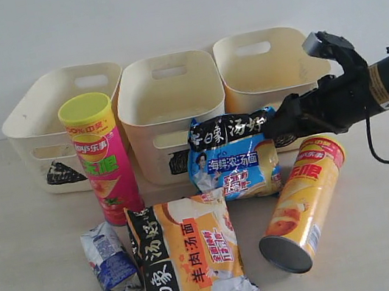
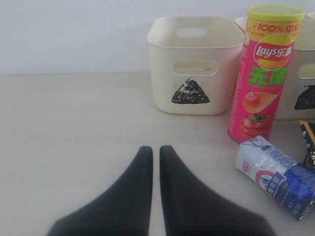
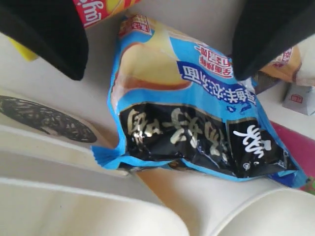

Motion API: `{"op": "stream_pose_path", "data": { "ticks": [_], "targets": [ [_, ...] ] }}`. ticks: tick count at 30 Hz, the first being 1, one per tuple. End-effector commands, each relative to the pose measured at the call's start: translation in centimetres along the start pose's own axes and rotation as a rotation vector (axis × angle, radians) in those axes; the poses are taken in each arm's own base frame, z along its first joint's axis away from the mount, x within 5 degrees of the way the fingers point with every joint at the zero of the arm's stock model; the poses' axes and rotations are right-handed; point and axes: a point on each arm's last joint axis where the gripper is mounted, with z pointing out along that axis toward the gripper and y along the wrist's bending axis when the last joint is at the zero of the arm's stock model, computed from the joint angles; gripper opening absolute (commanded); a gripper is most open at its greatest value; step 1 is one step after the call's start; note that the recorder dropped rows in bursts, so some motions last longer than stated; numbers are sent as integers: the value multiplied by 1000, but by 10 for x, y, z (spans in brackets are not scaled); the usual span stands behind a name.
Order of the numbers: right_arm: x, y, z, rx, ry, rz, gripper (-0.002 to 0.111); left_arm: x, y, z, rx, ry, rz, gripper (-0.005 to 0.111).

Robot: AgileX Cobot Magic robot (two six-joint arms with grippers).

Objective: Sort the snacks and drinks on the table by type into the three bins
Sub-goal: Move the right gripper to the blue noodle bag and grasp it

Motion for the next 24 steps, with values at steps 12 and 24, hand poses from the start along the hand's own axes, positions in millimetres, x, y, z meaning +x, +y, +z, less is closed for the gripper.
{"op": "stream_pose_path", "data": {
  "ticks": [12,24],
  "targets": [
    [6,-5,12,-24,11,-75,73,-2,0,0,1,-14,-19,4],
    [6,8,29,27,22,-174,73,-2,0,0,1,-12,-19,4]
  ]
}}
